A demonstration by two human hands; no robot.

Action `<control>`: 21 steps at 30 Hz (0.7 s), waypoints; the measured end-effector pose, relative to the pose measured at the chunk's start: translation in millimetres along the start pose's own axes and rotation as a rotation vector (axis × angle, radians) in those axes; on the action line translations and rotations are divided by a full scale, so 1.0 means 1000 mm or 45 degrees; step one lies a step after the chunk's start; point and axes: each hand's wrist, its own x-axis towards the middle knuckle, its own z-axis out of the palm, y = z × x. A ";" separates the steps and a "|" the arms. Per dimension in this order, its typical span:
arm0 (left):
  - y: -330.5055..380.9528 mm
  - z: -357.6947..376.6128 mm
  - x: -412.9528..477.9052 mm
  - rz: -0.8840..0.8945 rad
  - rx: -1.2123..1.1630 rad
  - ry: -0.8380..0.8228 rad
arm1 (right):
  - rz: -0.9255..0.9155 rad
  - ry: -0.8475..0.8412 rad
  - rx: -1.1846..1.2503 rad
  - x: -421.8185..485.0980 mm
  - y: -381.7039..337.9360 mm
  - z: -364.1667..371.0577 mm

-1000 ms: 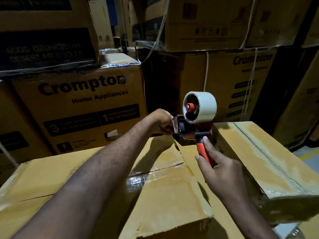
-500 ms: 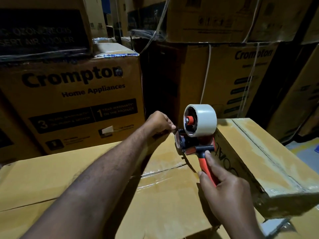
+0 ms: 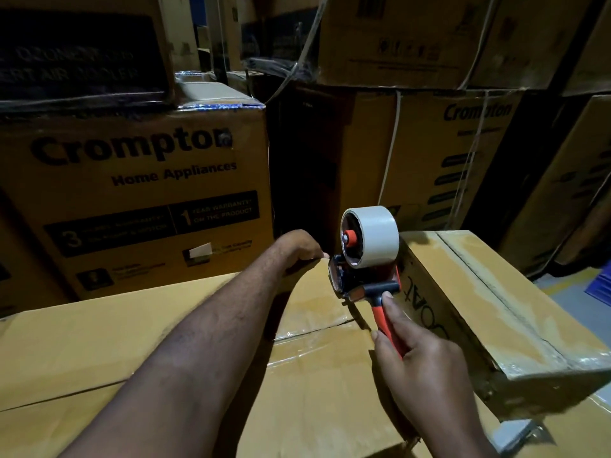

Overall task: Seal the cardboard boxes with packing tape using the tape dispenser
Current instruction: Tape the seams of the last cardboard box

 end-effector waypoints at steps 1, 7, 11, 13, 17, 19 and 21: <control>-0.003 -0.001 0.000 -0.026 0.033 -0.019 | -0.005 -0.001 -0.018 0.000 -0.001 0.000; -0.012 0.002 0.000 0.281 0.264 0.383 | 0.000 -0.071 -0.075 0.004 -0.006 -0.003; -0.003 0.010 -0.011 0.436 0.238 0.051 | 0.027 -0.107 -0.081 0.009 -0.002 -0.004; -0.011 0.017 -0.010 0.371 0.266 0.030 | 0.074 -0.132 -0.069 0.011 0.001 -0.006; -0.013 0.025 -0.010 0.341 0.363 0.065 | 0.142 -0.189 -0.045 0.013 0.006 -0.018; -0.009 0.026 -0.012 0.347 0.348 0.035 | 0.165 -0.196 -0.060 0.010 0.008 -0.025; -0.006 0.028 -0.014 0.345 0.318 0.017 | 0.167 -0.207 -0.083 0.003 0.009 -0.030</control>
